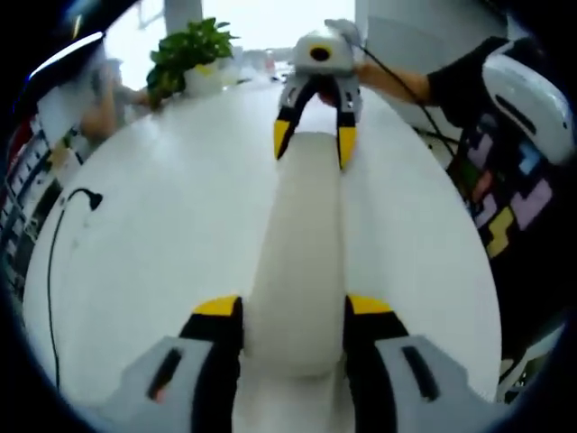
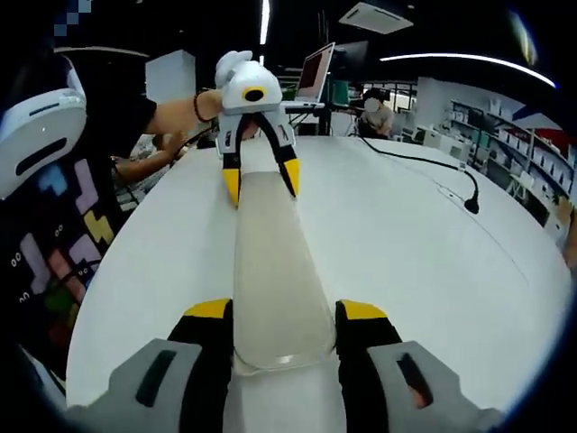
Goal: Arrange the utensils inside the cutlery case until each visible utensil rests in its matching compartment.
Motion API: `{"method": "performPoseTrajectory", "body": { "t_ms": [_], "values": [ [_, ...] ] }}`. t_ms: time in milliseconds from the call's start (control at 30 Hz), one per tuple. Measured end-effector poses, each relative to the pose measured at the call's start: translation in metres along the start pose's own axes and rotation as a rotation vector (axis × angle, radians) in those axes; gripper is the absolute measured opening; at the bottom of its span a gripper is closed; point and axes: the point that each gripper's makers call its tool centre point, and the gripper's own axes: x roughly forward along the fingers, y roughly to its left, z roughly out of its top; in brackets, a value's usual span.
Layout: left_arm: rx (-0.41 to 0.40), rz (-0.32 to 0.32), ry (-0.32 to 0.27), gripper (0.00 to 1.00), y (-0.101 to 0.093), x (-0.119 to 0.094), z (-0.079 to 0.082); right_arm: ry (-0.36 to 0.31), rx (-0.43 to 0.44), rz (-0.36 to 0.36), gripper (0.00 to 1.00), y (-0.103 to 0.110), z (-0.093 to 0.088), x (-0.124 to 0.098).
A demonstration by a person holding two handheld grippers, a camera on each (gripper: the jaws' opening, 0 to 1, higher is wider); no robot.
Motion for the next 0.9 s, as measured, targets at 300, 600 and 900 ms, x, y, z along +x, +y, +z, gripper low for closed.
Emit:
{"method": "performPoseTrajectory", "body": {
  "t_ms": [300,600,900],
  "values": [
    [0.011,-0.008,-0.002,0.46,0.000,0.000,0.000,-0.084,0.065,-0.069,0.57,-0.004,0.002,-0.017],
    [0.013,-0.010,-0.002,0.46,-0.001,-0.001,-0.001,-0.264,0.117,-0.387,0.67,-0.024,0.030,-0.076],
    [0.003,-0.015,0.008,0.47,0.001,-0.001,-0.002,-0.476,0.099,-0.747,0.82,-0.035,0.058,-0.154]
  ]
}}
